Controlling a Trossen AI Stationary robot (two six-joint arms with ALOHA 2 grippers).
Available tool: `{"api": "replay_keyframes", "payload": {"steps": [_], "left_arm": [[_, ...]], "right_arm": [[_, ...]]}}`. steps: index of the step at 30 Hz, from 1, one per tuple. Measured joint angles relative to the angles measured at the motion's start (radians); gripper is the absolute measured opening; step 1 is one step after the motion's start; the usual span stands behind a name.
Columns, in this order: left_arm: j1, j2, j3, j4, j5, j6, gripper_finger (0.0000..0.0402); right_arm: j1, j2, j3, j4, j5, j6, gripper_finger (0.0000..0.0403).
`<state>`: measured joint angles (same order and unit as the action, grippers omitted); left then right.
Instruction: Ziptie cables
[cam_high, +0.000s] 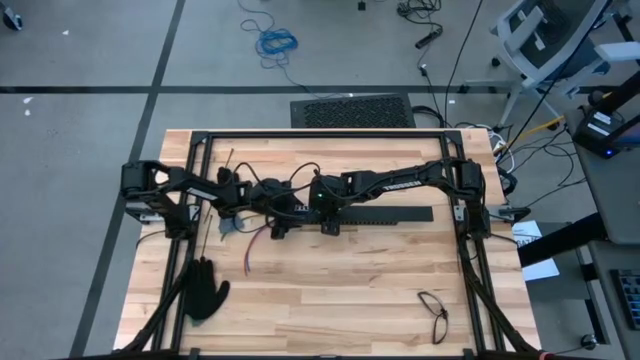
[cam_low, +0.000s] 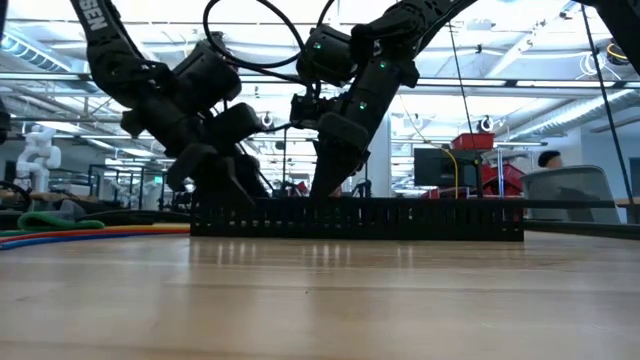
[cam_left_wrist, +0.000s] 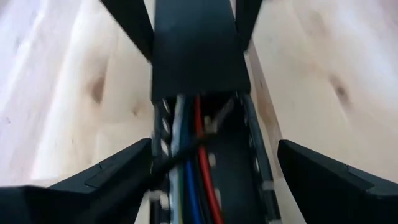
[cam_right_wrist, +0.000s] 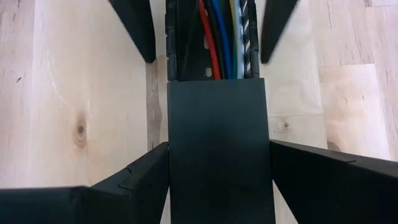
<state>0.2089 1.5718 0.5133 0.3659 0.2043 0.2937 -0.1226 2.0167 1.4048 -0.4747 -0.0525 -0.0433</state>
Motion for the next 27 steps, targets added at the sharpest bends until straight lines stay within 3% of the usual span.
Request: {"api": "replay_keyframes", "payload": {"steps": [5,13,27], "left_arm": [[0.004,0.019,0.000,0.084,0.000,-0.071,0.0342],[0.006,0.028,0.000,0.070,-0.032,-0.079,0.0337],[0.020,0.028,0.000,0.057,-0.026,-0.132,0.0250]], "right_arm": [[0.000,0.000,0.000,0.001,0.000,-0.001,0.0247],[0.000,0.001,-0.001,0.006,0.000,-0.001,0.0247],[-0.002,0.002,-0.001,0.014,0.005,-0.001,0.0247]]}}
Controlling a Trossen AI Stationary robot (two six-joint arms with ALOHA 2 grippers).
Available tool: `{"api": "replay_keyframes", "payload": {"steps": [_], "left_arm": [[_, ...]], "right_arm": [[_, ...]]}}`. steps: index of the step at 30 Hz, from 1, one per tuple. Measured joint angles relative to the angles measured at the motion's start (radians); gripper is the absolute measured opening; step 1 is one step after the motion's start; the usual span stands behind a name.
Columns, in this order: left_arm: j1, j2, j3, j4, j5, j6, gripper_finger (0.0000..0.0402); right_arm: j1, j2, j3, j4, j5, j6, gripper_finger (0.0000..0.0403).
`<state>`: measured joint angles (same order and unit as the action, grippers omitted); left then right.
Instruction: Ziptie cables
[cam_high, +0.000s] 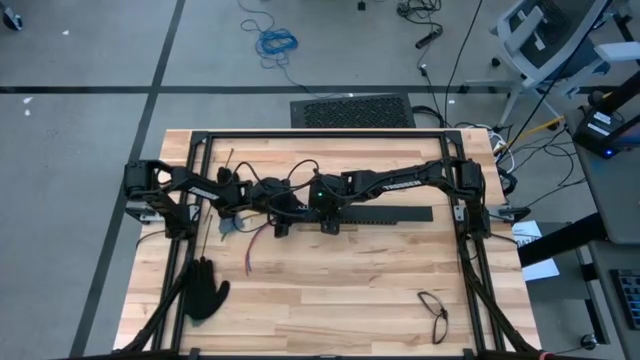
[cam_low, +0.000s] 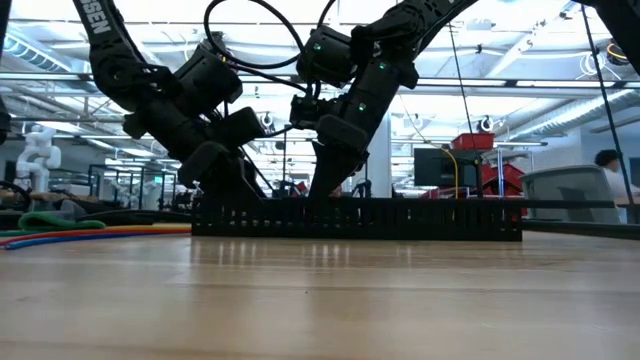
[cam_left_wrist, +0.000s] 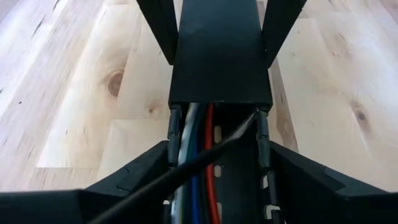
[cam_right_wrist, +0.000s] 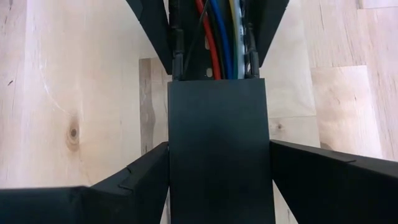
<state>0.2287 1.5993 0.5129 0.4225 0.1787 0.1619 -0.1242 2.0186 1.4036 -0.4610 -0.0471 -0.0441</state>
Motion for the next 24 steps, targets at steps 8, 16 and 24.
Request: {"api": "replay_keyframes", "payload": {"steps": [8,16,24], "left_arm": [[0.000,-0.001,0.000,0.001,0.000,0.000,0.0219],[0.000,-0.001,0.000,0.011,0.000,0.001,0.0214],[0.000,0.001,-0.003,0.044,-0.001,0.002,0.0214]], "right_arm": [[0.001,0.002,-0.001,0.032,-0.001,-0.002,0.0247],[0.001,0.005,-0.003,0.095,-0.004,-0.002,0.0247],[0.001,0.005,-0.003,0.115,-0.004,-0.003,0.0247]]}}
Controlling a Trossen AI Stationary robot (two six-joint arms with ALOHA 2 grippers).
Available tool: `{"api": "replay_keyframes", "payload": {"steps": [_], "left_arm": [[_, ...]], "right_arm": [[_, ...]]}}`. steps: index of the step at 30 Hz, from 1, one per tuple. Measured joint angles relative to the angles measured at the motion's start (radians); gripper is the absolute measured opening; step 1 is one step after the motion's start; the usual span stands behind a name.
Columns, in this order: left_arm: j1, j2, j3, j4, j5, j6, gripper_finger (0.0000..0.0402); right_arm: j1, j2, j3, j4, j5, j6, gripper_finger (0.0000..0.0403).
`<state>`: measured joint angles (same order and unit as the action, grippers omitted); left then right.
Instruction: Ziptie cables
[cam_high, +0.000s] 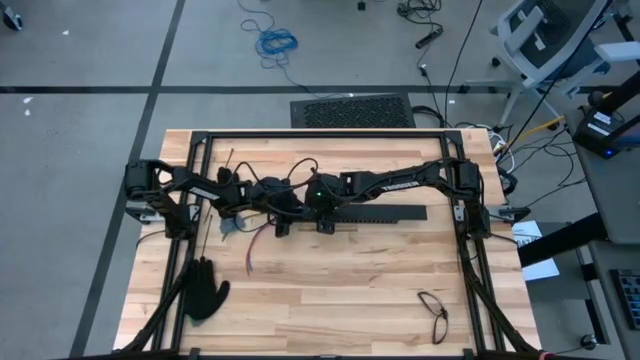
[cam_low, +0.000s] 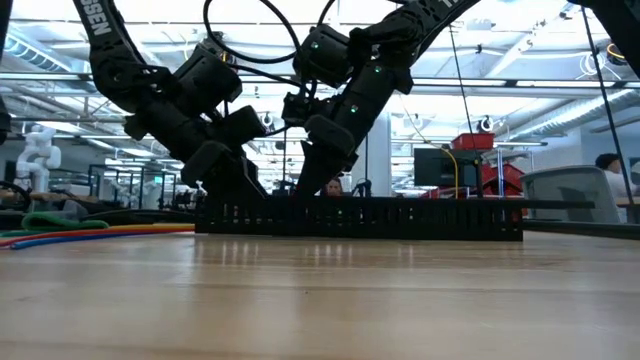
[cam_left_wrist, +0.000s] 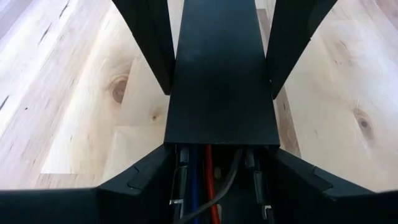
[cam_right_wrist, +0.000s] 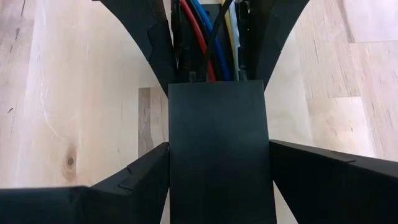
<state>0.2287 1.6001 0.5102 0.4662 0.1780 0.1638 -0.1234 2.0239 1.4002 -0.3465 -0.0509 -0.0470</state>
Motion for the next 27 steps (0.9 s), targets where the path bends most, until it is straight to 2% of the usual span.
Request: {"api": "replay_keyframes", "payload": {"steps": [12,15,27], "left_arm": [[0.000,-0.002,0.004,-0.029,0.020,-0.006,0.0215],[0.002,-0.002,0.011,-0.047,0.077,-0.002,0.0222],[-0.003,-0.002,0.013,-0.051,0.063,-0.022,0.0252]], "right_arm": [[0.001,0.000,0.001,-0.004,-0.006,0.001,0.0247],[0.002,-0.001,0.001,-0.007,-0.011,0.008,0.0247],[0.002,-0.002,0.002,-0.008,-0.006,0.001,0.0247]]}}
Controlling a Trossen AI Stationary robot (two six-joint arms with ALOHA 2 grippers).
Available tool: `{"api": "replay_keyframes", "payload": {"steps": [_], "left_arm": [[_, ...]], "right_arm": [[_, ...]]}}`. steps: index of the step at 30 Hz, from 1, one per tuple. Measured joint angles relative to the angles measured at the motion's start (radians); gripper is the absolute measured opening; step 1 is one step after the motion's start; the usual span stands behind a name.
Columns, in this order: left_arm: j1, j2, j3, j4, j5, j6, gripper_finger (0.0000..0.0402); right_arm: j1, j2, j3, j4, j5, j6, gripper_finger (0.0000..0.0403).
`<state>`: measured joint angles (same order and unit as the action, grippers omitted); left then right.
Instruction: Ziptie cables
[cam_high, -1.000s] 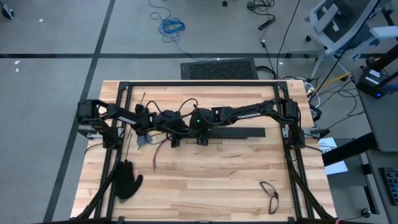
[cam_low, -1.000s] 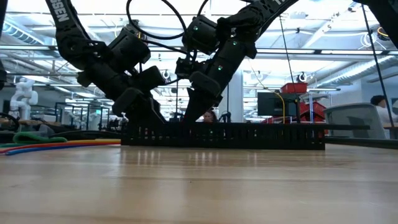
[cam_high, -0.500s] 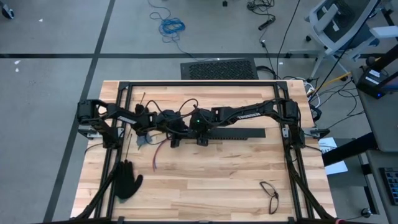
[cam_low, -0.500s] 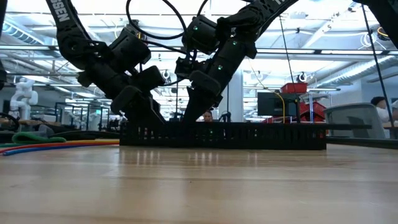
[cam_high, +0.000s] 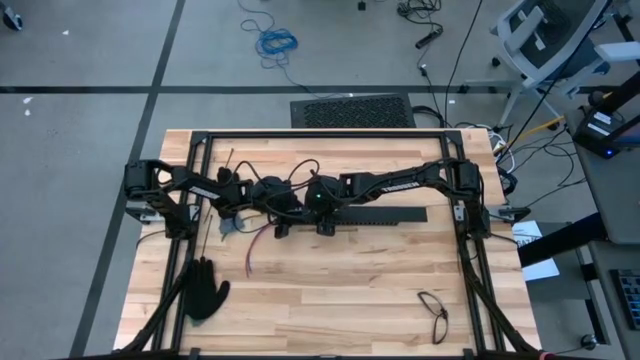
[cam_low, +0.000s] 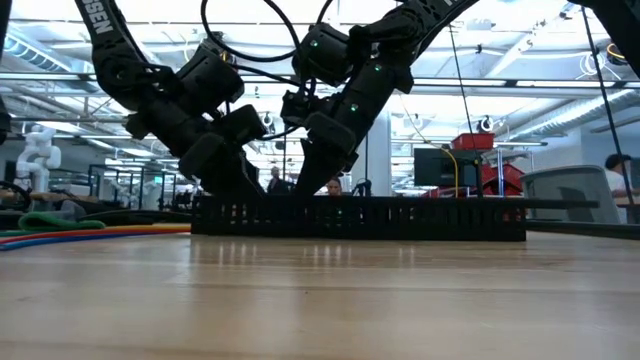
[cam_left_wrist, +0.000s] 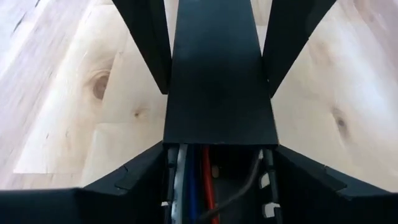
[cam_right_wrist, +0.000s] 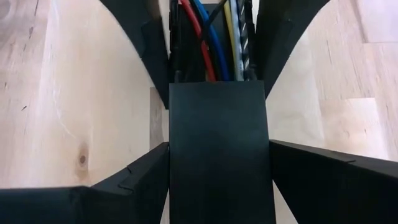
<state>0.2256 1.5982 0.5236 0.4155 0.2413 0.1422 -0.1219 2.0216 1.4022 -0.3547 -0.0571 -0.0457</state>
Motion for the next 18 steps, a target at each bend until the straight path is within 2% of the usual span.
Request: {"api": "replay_keyframes", "payload": {"steps": [10,15,18], "left_arm": [[-0.001,-0.012,0.002,0.022,-0.013,-0.083,0.0366],[-0.001,-0.075,0.000,-0.018,0.012,-0.049,0.0383],[-0.003,-0.150,0.000,-0.122,0.012,0.021,0.0384]], "right_arm": [[0.000,0.005,0.002,-0.005,0.003,-0.004,0.0247],[0.000,0.013,0.005,-0.006,0.003,0.003,0.0247],[0.000,0.013,0.005,-0.008,0.003,0.002,0.0247]]}}
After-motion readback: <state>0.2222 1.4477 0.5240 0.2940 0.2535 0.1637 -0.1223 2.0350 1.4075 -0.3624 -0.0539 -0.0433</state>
